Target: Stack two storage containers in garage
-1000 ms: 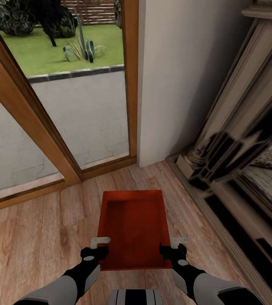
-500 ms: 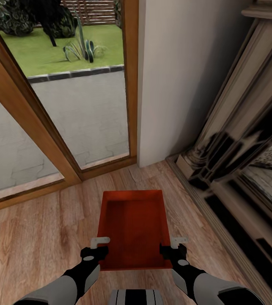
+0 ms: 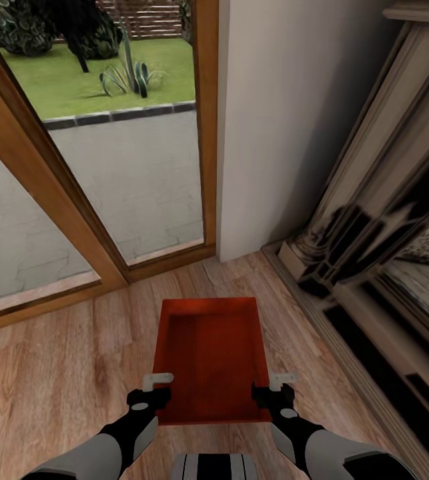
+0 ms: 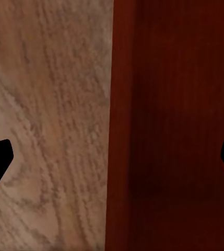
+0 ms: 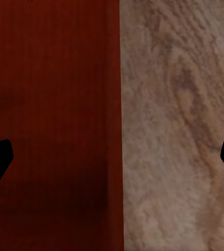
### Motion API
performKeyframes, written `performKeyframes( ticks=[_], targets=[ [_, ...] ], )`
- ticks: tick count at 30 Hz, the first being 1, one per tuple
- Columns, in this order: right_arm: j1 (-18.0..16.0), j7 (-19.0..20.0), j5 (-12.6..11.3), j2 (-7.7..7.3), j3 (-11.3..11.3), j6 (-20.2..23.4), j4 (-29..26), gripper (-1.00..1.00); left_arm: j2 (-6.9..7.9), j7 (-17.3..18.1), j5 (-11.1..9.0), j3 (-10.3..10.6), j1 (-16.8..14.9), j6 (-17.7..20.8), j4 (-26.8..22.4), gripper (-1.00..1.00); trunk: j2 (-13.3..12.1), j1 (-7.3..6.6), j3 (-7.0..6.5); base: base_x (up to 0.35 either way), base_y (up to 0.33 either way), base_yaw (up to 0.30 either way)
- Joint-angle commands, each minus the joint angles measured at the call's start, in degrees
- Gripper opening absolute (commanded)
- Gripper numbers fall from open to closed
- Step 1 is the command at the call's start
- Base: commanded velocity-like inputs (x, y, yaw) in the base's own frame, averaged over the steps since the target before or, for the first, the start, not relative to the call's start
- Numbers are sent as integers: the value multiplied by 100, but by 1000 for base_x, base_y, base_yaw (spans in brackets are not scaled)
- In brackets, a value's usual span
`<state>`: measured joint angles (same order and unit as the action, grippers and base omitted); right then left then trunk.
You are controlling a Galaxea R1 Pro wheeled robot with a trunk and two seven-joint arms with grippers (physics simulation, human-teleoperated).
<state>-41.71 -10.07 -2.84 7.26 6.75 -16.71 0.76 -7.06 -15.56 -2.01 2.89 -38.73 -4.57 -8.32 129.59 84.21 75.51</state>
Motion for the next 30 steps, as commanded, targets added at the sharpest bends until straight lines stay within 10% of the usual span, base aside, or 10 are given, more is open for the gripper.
performKeyframes(
  ticks=[1, 17, 18, 19, 30],
  targets=[
    [-4, -23, -28, 1, 49, -17, 7, 100, -1, -26, -27, 32, -3, -18, 6, 100, 1, -1, 3, 0, 0, 0],
    [-4, -21, -27, -5, 46, -19, 12, 100, 10, -26, -254, 44, -3, -18, 10, 100, 1, -1, 3, 0, 0, 0],
    [-4, -21, -28, -5, 46, -18, 12, -100, 11, -28, -255, 45, -3, -18, 12, 100, 1, -1, 3, 0, 0, 0],
    [-4, -24, -30, -6, 45, -19, 12, -100, 11, -27, -258, 45, -3, -18, 17, -100, 1, -1, 3, 0, 0, 0],
    [-4, -21, -24, -6, 48, -17, 12, -100, 7, -20, -239, 76, -3, -18, -1, -100, 1, -1, 3, 0, 0, 0]
  ],
)
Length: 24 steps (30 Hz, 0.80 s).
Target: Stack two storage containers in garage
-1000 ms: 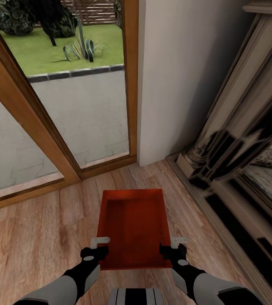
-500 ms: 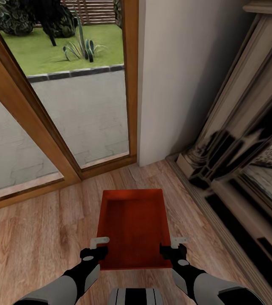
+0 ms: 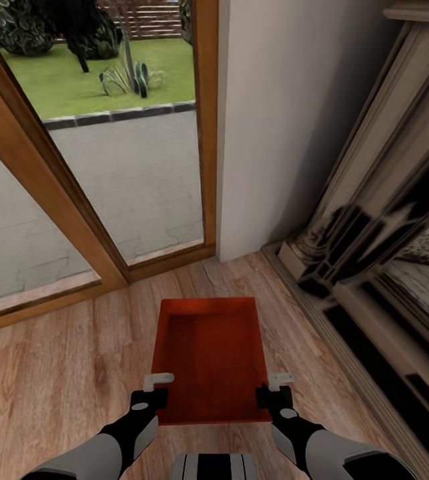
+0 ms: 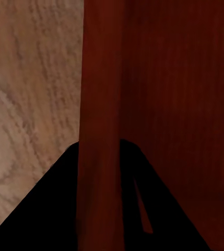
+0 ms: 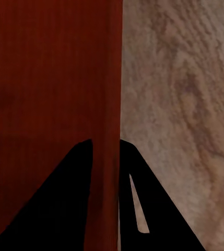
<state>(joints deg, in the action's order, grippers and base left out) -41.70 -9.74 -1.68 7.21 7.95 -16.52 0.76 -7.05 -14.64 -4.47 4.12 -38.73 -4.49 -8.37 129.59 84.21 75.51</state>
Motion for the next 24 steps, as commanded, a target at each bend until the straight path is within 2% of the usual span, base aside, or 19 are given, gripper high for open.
performKeyframes(
  ticks=[1, 9, 24],
  targets=[
    [-4, -54, -139, 0, -69, -36, 12, -100, 5, -115, 5, -49, -3, -26, 3, -100, 1, -1, 3, 0, 0, 0],
    [-4, -54, -137, -5, -65, -36, 12, -100, -13, -125, 0, -60, -3, -18, 11, -100, 1, -1, 3, 0, 0, 0],
    [-4, -54, -143, 0, -70, -36, 12, -100, -24, -126, -10, -69, -3, -17, 20, -100, -600, -330, -266, 0, 0, 0]
  ],
)
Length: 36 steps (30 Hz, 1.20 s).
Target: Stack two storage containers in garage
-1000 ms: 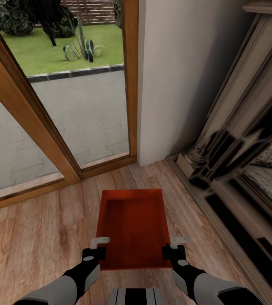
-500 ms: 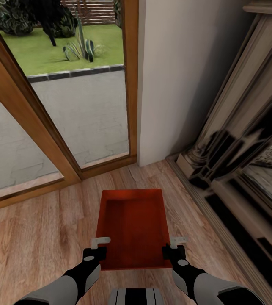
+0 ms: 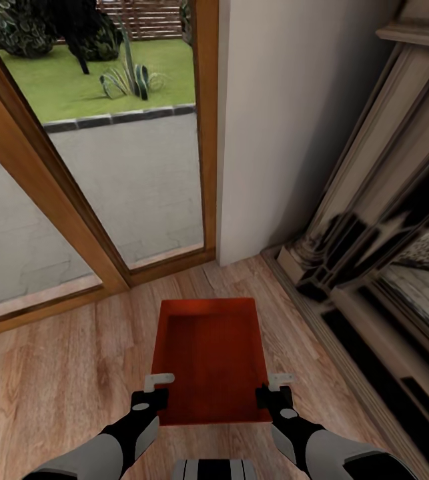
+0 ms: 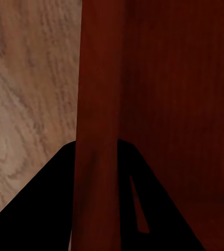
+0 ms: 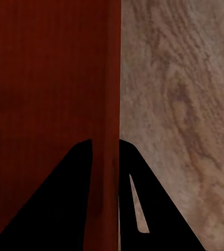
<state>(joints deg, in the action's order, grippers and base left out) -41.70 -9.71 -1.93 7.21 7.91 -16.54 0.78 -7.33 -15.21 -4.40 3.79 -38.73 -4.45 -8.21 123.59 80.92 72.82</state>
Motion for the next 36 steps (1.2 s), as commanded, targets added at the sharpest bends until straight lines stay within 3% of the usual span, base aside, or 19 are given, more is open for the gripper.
performKeyframes(
  ticks=[1, 36],
  targets=[
    [-5, -50, -120, 0, -67, -34, 10, -100, 4, -69, -17, -36, -3, -21, 4, -100, -40, -23, -15, 0, 0, 0],
    [-5, -14, -123, -9, -70, -27, 10, -100, 21, -65, -17, -45, -3, -30, 4, -100, -1444, -792, -644, 0, 0, 0]
  ],
)
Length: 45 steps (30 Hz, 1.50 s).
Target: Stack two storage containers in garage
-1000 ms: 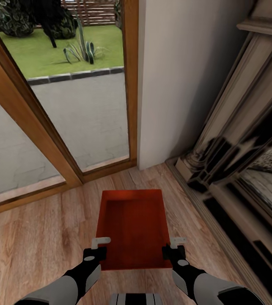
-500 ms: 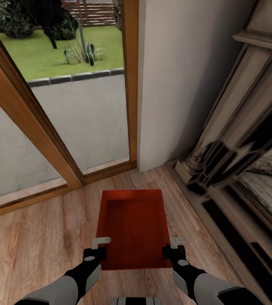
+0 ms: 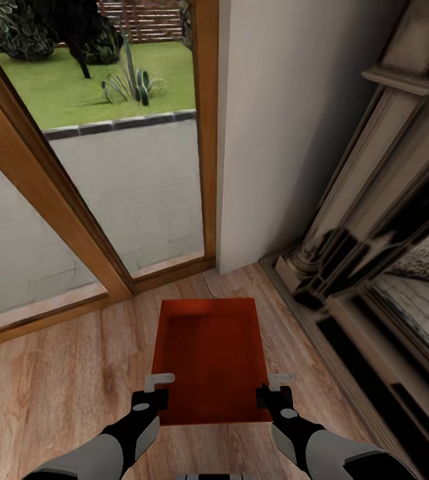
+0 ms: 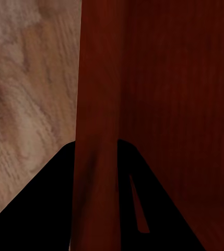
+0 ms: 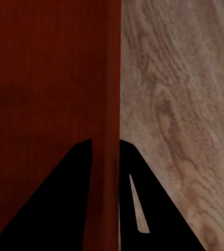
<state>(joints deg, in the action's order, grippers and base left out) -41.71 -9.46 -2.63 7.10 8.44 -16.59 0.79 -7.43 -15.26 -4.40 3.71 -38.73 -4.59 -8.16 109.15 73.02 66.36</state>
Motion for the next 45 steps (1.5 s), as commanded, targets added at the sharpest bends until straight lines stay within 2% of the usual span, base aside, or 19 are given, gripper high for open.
performKeyframes(
  ticks=[1, 45],
  targets=[
    [-4, -39, -54, 2, -123, -24, 9, -100, 31, -62, -17, -37, -3, -16, -1, -100, -40, -23, -15, 0, 0, 0],
    [-4, -39, -54, 10, -123, -46, 9, -100, 27, -58, -17, -37, -3, -16, -3, -100, -1805, -990, -805, 0, 0, 0]
  ],
)
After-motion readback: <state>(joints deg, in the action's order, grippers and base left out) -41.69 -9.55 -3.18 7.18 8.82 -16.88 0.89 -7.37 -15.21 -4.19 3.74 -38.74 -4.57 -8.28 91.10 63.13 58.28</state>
